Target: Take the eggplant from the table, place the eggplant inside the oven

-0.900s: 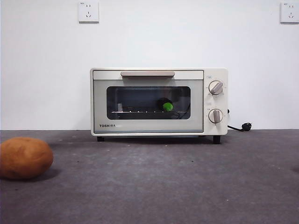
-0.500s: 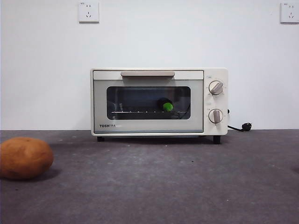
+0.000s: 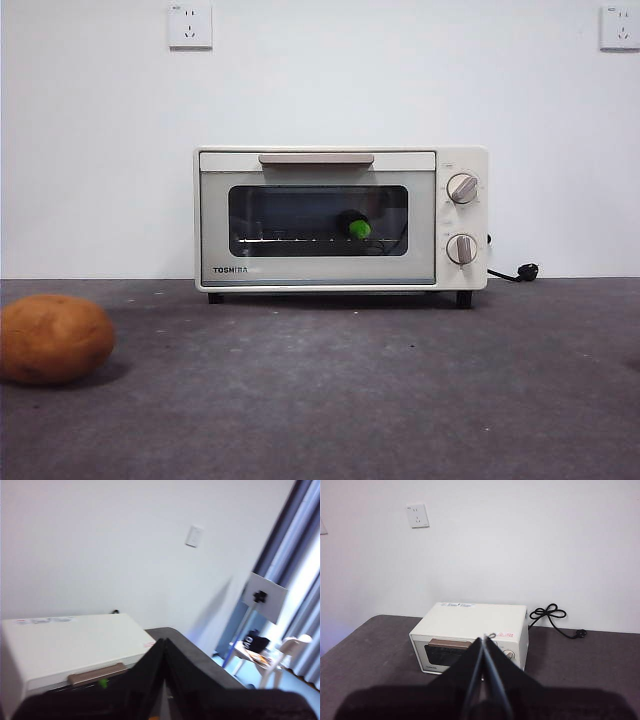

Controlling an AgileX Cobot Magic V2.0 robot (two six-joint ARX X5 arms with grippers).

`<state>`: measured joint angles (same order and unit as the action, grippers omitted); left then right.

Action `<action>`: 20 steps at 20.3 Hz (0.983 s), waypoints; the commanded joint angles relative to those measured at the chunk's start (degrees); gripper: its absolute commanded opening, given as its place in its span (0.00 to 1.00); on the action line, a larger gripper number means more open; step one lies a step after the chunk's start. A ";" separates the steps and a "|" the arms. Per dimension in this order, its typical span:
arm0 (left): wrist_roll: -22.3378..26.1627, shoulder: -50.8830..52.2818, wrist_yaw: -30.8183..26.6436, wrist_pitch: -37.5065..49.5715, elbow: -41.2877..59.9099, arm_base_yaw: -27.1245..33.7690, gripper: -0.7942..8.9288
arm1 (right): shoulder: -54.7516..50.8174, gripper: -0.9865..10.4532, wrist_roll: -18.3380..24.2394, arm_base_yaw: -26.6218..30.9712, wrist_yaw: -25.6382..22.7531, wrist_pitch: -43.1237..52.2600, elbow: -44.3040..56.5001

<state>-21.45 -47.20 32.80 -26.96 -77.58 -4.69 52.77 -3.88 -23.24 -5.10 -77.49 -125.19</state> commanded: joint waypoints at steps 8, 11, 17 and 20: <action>4.26 3.67 -6.95 -6.05 -0.20 -3.02 0.07 | 0.37 0.09 -0.57 -0.02 -0.07 -1.33 0.20; 4.68 3.72 -7.52 -6.95 -0.20 -4.24 0.07 | 0.63 0.09 -0.57 -0.02 -0.09 -1.33 0.20; 5.20 3.72 -7.52 -6.95 -0.20 -4.68 0.07 | 1.49 0.09 -0.57 -0.02 -0.15 -1.33 0.22; 5.22 3.72 -7.54 -6.84 -0.20 -4.68 0.07 | 2.19 0.09 -0.57 -0.02 -0.48 -1.33 0.20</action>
<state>-17.12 -43.72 25.41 -34.24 -77.62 -9.17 54.83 -3.88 -23.24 -5.39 -77.52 -125.19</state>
